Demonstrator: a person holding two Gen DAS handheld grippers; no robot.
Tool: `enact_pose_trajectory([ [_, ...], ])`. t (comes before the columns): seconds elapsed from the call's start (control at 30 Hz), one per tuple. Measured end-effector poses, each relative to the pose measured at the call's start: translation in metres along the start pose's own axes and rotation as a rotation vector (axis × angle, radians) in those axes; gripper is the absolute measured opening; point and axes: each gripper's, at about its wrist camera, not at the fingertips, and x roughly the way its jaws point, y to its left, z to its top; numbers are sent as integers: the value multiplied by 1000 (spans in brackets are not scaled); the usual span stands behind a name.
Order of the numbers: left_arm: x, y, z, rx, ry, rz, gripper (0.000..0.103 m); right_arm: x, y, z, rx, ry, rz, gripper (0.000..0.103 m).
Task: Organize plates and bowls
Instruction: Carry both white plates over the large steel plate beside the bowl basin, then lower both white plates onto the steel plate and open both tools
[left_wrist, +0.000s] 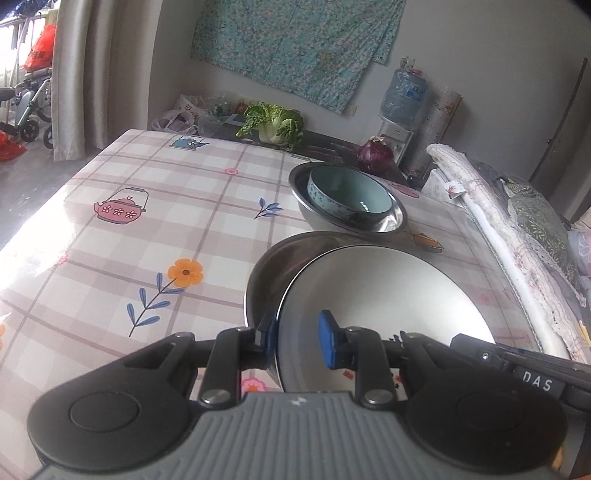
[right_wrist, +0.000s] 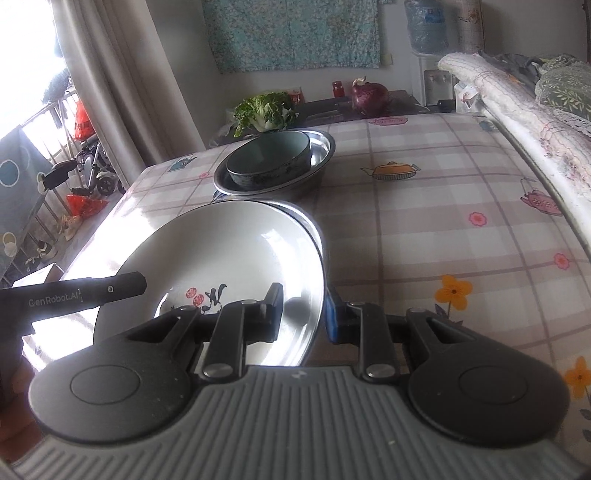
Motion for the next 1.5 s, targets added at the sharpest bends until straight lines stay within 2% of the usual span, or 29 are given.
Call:
enact_pose_trajectory([
  [0.27,11,10,3,-4,23,14,24,28,7,5,7,36,9,23],
  [0.7,27,15,10,-1,58,36,24,49,7,17,6,47,5,28],
  [1.03,22,15,11,17,37,36,25,61,10,19,-20,43,-7,31],
  [1.2,18,14,11,29,20,29,28,64,9,22,-2,48,10,37],
  [1.37,10,7,11,54,-13,14,36,69,12,30,-11,45,29,53],
  [1.5,8,5,10,58,-14,13,38,74,11,37,-1,55,44,56],
])
